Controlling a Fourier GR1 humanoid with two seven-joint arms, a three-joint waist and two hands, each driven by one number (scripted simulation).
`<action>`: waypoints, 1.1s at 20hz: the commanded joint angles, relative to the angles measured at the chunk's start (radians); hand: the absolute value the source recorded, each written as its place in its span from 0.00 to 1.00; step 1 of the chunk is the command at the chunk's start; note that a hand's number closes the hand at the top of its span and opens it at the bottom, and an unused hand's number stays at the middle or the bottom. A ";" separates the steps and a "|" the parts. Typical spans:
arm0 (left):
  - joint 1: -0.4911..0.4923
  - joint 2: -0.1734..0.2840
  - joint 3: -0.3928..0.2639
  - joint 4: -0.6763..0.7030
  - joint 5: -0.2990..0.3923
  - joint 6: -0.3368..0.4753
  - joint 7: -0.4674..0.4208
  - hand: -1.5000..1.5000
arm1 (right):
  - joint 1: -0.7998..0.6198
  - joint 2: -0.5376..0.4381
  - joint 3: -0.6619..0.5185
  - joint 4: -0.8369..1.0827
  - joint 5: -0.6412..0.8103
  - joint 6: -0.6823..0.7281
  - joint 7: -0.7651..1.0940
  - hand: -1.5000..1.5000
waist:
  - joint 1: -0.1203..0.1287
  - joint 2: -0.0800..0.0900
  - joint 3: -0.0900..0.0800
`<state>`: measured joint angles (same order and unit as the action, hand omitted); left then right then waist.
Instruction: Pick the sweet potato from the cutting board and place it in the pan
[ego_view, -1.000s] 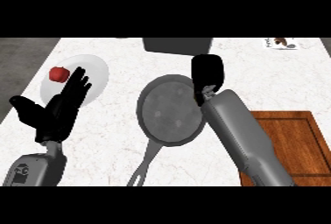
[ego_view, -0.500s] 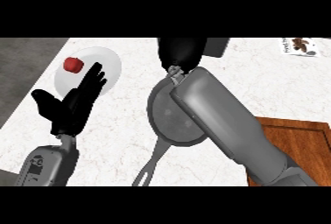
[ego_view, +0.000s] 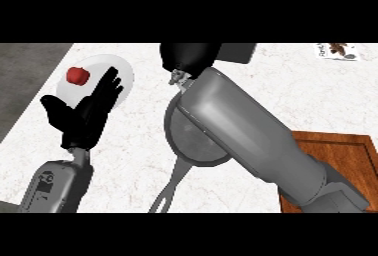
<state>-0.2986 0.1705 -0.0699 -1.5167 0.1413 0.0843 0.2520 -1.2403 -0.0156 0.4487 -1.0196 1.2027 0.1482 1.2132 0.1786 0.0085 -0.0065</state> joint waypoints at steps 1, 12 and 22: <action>0.004 -0.012 0.010 0.022 -0.016 0.028 -0.019 0.50 | -0.041 0.015 0.029 0.021 -0.023 -0.039 0.272 1.00 | -0.040 0.000 0.001; 0.062 0.014 0.062 0.008 -0.005 0.035 -0.043 0.50 | 0.196 0.015 0.120 -0.044 0.017 -0.252 0.274 1.00 | -0.121 -0.005 0.005; 0.062 0.041 0.099 -0.023 0.015 0.022 -0.026 0.50 | 0.379 0.015 0.129 0.065 0.014 -0.519 0.111 1.00 | -0.133 0.004 0.007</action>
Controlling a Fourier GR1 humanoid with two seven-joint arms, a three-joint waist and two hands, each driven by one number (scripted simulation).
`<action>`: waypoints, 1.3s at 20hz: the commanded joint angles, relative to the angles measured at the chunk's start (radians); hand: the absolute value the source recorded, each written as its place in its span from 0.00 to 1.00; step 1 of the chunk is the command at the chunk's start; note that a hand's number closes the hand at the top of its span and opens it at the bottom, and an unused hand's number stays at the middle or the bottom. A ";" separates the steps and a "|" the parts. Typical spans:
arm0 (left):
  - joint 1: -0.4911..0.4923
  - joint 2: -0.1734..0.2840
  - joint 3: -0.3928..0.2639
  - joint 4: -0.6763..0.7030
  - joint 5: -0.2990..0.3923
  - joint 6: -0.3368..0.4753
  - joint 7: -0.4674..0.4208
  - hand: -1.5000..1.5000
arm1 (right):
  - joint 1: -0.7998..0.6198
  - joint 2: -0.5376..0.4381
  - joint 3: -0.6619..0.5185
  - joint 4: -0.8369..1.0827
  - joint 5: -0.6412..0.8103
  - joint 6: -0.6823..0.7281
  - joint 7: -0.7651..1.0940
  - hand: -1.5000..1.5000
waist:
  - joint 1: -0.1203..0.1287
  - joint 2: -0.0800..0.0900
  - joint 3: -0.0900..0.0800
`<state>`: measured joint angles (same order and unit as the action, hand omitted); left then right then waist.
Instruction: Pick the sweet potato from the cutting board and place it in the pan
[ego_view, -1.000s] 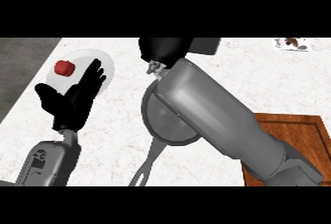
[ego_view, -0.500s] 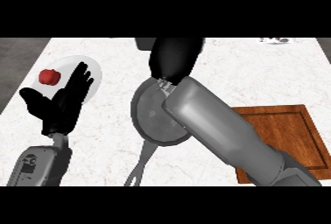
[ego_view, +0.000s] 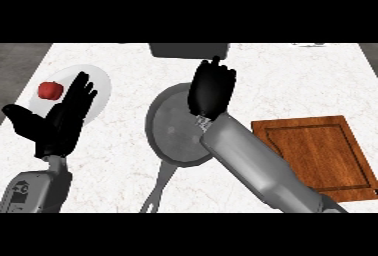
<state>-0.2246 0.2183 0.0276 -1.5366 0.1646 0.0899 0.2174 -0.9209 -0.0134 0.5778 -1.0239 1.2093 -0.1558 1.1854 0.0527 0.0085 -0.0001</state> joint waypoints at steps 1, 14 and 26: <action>-0.002 -0.002 -0.005 -0.008 0.001 -0.004 0.014 0.50 | 0.045 0.013 0.022 0.081 -0.010 -0.207 0.191 1.00 | 0.011 0.005 0.000; -0.002 -0.027 -0.011 -0.018 -0.012 0.022 0.022 0.50 | 0.251 0.013 -0.030 0.073 -0.170 -0.481 0.106 0.00 | -0.007 -0.001 0.001; 0.060 -0.011 0.022 -0.016 -0.022 0.034 0.001 0.50 | 0.514 0.013 -0.046 -0.303 -0.111 -0.906 -0.029 0.00 | -0.073 -0.022 0.001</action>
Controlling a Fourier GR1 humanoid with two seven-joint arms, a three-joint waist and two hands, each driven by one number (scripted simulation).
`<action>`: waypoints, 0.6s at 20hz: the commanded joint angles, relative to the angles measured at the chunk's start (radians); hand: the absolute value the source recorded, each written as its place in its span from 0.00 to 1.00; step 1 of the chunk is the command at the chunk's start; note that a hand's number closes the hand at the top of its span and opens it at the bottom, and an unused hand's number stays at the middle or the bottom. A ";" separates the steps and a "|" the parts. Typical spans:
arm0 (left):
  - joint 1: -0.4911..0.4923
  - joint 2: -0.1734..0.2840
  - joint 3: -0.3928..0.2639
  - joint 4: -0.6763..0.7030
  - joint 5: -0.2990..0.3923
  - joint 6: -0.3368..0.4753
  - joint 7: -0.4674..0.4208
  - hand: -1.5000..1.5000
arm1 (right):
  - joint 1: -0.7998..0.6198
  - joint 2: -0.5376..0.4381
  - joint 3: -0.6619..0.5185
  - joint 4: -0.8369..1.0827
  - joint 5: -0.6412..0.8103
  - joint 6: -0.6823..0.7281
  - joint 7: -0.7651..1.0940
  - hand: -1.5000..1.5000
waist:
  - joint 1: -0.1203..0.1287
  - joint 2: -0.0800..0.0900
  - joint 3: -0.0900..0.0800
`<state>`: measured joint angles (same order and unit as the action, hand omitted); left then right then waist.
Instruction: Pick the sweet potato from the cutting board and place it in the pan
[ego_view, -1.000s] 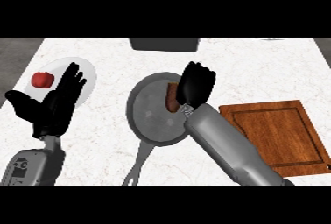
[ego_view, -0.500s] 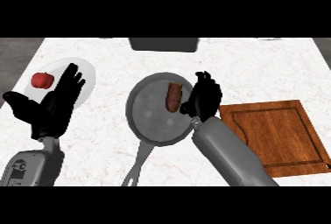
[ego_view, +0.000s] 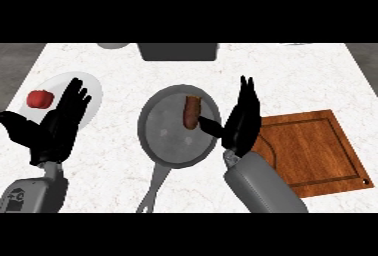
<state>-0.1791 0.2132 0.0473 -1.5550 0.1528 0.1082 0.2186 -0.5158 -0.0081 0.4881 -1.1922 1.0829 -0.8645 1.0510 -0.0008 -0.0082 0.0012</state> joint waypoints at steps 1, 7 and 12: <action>0.019 0.013 0.026 0.012 0.003 0.002 -0.010 0.50 | 0.145 0.008 0.027 -0.212 0.022 -0.167 0.085 0.00 | -0.035 -0.008 -0.001; 0.033 0.011 0.029 -0.032 0.007 0.008 0.011 0.50 | 0.480 0.008 0.222 -0.520 0.061 -0.269 -0.017 0.00 | -0.036 -0.007 0.000; 0.042 -0.019 -0.024 -0.081 -0.035 0.028 0.032 0.50 | 0.737 0.007 0.380 -0.602 0.197 -0.342 -0.099 0.00 | -0.014 0.003 -0.001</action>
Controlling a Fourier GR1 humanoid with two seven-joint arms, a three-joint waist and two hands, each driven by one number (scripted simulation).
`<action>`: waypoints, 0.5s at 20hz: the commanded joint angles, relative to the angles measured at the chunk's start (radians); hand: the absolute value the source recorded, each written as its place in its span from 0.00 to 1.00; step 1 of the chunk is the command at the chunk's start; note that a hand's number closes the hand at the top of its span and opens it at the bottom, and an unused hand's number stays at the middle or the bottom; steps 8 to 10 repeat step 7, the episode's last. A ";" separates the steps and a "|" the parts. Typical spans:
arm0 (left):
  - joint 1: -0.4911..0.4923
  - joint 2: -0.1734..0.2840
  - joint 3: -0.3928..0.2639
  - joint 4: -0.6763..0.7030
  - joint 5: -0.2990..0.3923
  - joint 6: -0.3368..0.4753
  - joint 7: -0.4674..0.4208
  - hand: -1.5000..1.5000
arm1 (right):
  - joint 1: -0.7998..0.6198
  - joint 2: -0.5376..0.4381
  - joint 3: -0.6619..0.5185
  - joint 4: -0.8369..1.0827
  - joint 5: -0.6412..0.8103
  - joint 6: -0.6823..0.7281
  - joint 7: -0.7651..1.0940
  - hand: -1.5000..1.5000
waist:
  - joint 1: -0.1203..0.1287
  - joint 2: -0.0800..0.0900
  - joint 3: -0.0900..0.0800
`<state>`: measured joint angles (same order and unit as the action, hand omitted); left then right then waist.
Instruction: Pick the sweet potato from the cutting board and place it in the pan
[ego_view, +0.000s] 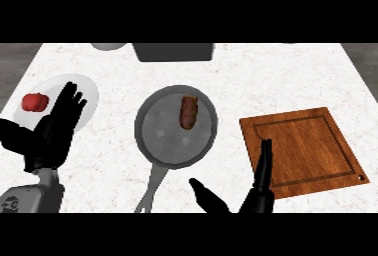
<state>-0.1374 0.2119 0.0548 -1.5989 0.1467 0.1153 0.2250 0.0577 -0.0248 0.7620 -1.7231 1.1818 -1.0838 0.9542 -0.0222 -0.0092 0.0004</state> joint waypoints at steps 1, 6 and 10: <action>-0.017 -0.012 0.008 0.030 -0.008 0.007 -0.021 0.50 | 0.243 -0.056 0.121 -0.197 0.073 -0.083 -0.030 0.00 | 0.000 0.004 -0.001; -0.010 -0.029 -0.023 -0.030 -0.022 0.014 0.043 0.50 | 0.358 -0.034 0.159 -0.166 0.138 -0.122 -0.081 0.00 | 0.014 0.006 0.000; -0.049 0.034 0.041 0.002 0.025 -0.046 0.048 0.50 | 0.332 -0.013 0.134 -0.194 0.133 -0.075 -0.084 0.00 | 0.015 0.007 0.000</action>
